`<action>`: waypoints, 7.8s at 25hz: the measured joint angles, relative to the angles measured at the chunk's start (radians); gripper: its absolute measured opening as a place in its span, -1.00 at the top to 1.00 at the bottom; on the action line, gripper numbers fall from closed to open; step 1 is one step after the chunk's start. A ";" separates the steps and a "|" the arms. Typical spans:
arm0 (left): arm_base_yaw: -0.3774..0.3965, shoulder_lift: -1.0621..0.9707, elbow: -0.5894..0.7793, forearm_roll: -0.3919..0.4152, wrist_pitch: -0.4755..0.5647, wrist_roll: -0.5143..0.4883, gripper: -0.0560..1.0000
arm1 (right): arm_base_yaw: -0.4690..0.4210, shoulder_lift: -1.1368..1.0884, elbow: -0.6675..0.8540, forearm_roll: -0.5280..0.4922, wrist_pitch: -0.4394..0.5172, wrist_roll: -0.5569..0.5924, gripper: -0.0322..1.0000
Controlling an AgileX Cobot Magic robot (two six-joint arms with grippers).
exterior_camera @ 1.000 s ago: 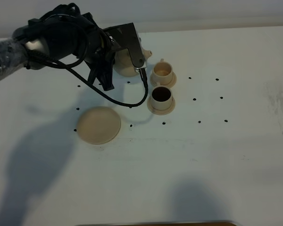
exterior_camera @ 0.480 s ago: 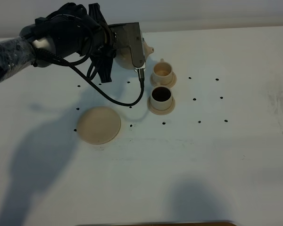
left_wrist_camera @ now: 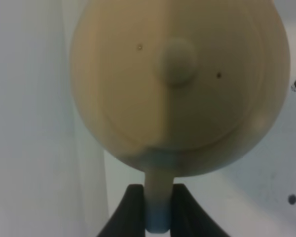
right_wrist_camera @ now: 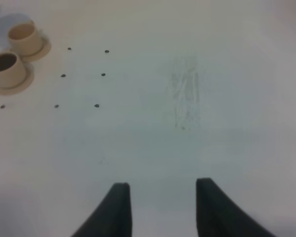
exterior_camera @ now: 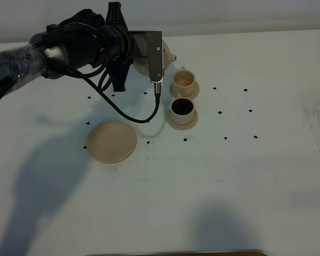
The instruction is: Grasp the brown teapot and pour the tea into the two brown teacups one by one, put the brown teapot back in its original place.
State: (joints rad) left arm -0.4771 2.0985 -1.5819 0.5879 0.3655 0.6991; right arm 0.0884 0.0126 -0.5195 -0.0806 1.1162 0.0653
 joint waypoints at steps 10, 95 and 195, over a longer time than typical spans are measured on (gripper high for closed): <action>0.000 0.000 -0.001 0.087 -0.031 0.026 0.58 | 0.000 0.000 0.000 0.000 0.000 0.000 0.35; -0.022 0.088 -0.036 0.490 -0.263 0.250 0.58 | 0.000 0.000 0.000 0.000 0.000 0.000 0.35; -0.035 0.089 -0.079 0.786 -0.314 0.272 0.58 | 0.000 0.000 0.000 0.000 0.000 0.000 0.35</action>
State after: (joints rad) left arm -0.5124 2.1871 -1.6609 1.3744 0.0513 0.9716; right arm 0.0884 0.0126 -0.5195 -0.0806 1.1162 0.0653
